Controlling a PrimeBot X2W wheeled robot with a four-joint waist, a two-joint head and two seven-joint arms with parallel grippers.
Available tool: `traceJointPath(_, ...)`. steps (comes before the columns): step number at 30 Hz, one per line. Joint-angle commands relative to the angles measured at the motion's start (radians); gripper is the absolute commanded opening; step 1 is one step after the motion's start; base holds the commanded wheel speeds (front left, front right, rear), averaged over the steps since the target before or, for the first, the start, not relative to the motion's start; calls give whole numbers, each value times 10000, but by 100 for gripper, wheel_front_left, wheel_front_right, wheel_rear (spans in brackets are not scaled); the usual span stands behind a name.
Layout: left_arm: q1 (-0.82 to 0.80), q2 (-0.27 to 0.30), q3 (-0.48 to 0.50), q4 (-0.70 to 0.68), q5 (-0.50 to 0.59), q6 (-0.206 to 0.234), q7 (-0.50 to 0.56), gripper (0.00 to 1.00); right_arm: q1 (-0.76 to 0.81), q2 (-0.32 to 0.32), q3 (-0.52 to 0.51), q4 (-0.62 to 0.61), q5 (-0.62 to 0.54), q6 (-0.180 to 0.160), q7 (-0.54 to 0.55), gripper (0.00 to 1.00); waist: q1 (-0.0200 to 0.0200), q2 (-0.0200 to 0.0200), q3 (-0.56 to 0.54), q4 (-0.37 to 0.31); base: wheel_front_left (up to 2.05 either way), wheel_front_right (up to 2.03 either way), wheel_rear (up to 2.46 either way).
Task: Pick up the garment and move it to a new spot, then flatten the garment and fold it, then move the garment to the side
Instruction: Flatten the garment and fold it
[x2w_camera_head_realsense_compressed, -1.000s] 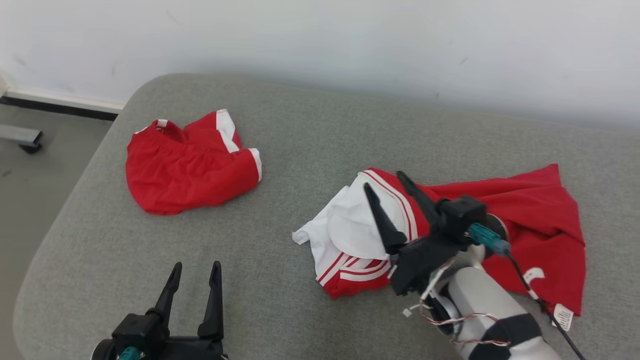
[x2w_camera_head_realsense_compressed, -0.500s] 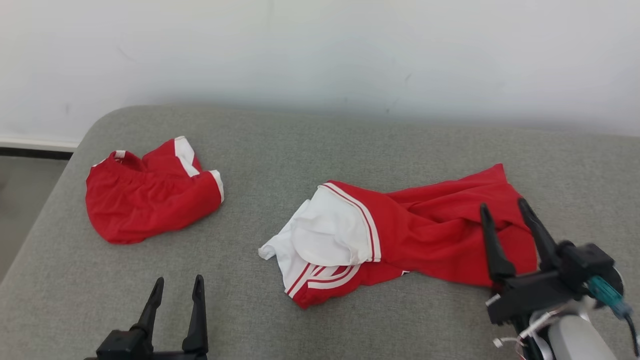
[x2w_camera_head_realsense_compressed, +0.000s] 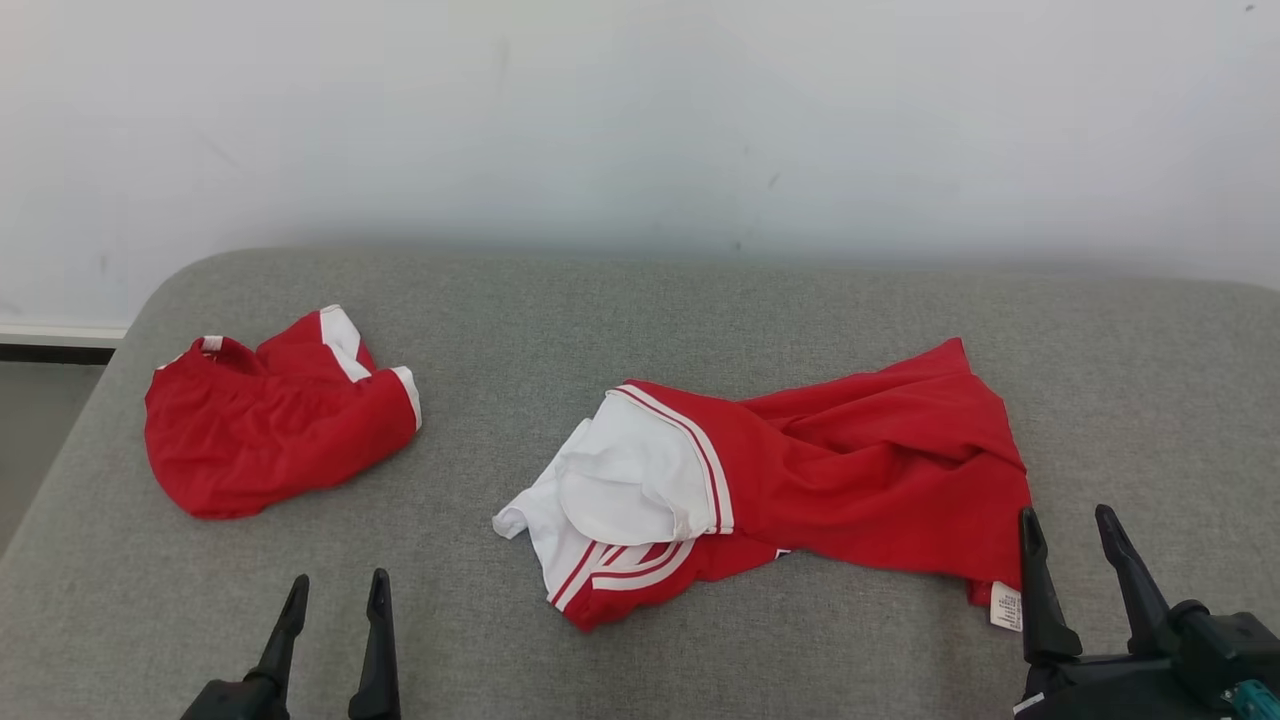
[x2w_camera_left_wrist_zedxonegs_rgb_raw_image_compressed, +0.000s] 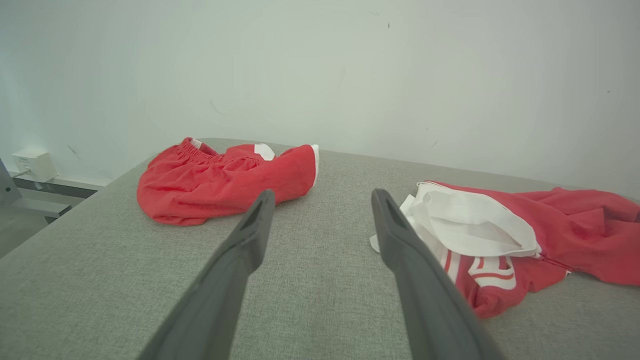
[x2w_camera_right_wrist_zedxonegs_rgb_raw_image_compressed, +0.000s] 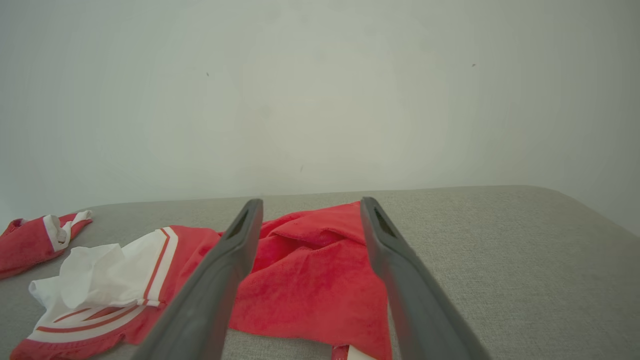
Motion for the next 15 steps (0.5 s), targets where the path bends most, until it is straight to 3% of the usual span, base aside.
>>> traceJointPath(1,147,-8,32,-42,14,-51,-34,100,108,63,-22,-47,-46,-26,-8,100,1,0,2,-25,0,0,0)
traceJointPath(8,-253,-10,-294,72,33,-73,-34,100,-35,162,99,-77,-126,-26,-8,100,1,0,107,-257,0,0,0)
traceJointPath(15,-1295,-10,-1420,389,4,-63,-34,100,-265,200,286,15,-54,-26,-8,100,1,0,422,-707,0,0,0)
